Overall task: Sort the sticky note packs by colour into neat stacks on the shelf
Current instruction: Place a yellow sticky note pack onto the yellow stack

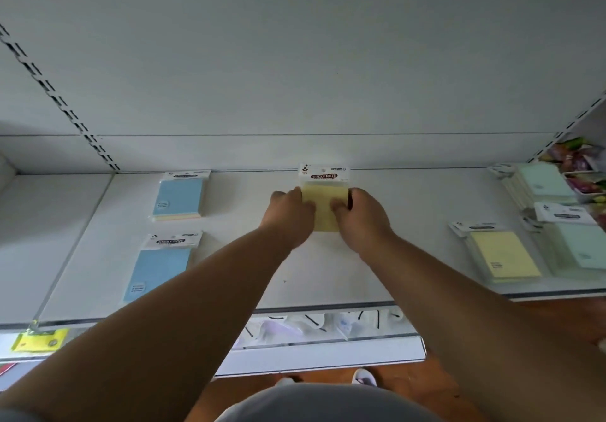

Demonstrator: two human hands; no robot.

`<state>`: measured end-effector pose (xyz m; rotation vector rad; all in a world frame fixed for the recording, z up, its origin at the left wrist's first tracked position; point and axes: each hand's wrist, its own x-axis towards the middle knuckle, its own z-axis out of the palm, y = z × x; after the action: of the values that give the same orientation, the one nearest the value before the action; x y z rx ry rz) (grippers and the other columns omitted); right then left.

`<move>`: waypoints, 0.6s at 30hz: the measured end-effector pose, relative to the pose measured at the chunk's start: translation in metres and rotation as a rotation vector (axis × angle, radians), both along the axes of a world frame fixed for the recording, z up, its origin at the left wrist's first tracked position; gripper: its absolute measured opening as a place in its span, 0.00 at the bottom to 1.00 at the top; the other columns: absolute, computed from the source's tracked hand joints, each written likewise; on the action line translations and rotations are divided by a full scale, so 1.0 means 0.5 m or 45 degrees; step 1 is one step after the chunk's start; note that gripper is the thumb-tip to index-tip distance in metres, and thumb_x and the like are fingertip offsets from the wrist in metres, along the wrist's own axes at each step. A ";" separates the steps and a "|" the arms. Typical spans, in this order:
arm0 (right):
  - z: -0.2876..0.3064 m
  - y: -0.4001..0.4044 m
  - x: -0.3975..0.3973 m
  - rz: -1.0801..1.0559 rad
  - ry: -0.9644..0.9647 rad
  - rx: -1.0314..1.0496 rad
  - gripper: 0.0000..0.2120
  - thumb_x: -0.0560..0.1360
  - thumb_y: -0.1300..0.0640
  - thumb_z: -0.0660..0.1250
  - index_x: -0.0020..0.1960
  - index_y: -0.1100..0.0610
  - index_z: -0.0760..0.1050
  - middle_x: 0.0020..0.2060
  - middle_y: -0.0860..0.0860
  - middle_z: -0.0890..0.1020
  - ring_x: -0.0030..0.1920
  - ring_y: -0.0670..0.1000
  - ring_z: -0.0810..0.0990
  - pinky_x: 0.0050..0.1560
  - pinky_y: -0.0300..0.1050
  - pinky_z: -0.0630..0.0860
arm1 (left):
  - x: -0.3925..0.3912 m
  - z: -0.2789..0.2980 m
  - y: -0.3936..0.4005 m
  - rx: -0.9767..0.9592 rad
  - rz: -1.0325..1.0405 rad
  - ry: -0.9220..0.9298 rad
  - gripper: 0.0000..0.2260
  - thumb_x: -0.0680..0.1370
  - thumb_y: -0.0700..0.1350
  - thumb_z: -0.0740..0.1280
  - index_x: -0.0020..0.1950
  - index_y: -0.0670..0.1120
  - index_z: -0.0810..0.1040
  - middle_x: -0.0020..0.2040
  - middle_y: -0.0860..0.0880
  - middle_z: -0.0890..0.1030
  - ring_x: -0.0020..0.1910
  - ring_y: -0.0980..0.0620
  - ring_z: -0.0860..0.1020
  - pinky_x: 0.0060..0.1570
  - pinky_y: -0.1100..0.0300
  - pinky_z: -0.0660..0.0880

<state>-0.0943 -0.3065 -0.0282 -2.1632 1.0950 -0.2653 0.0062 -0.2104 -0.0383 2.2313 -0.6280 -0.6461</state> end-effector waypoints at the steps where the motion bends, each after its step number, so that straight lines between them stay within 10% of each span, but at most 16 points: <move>1: 0.005 -0.012 0.010 0.021 0.076 0.015 0.14 0.78 0.48 0.61 0.52 0.60 0.74 0.48 0.56 0.79 0.48 0.59 0.78 0.42 0.45 0.69 | 0.009 0.006 -0.007 0.006 0.018 0.072 0.15 0.78 0.45 0.60 0.60 0.39 0.75 0.58 0.39 0.78 0.54 0.39 0.78 0.55 0.48 0.77; 6: 0.012 -0.061 0.060 0.012 0.190 0.106 0.15 0.77 0.48 0.62 0.49 0.61 0.76 0.43 0.56 0.77 0.42 0.58 0.75 0.38 0.44 0.68 | 0.023 0.042 -0.036 0.303 -0.057 0.119 0.19 0.72 0.43 0.71 0.61 0.43 0.71 0.54 0.49 0.79 0.52 0.46 0.79 0.48 0.58 0.75; 9: 0.007 -0.079 0.076 -0.023 0.238 0.123 0.20 0.77 0.46 0.63 0.52 0.64 0.77 0.44 0.58 0.78 0.43 0.58 0.75 0.41 0.45 0.68 | 0.033 0.037 -0.054 0.079 0.165 0.272 0.16 0.75 0.45 0.67 0.60 0.38 0.75 0.50 0.45 0.79 0.48 0.44 0.79 0.49 0.54 0.77; 18: -0.031 -0.054 -0.026 0.168 -0.096 -0.025 0.24 0.69 0.40 0.72 0.58 0.52 0.71 0.46 0.45 0.78 0.43 0.46 0.78 0.39 0.42 0.71 | -0.008 -0.013 0.016 0.013 0.048 -0.154 0.33 0.70 0.59 0.69 0.72 0.50 0.65 0.61 0.52 0.77 0.53 0.51 0.79 0.50 0.56 0.76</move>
<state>-0.1071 -0.3335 -0.0435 -2.2132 0.9072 -0.2959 0.0022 -0.2022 -0.0446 2.2992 -0.6417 -0.4995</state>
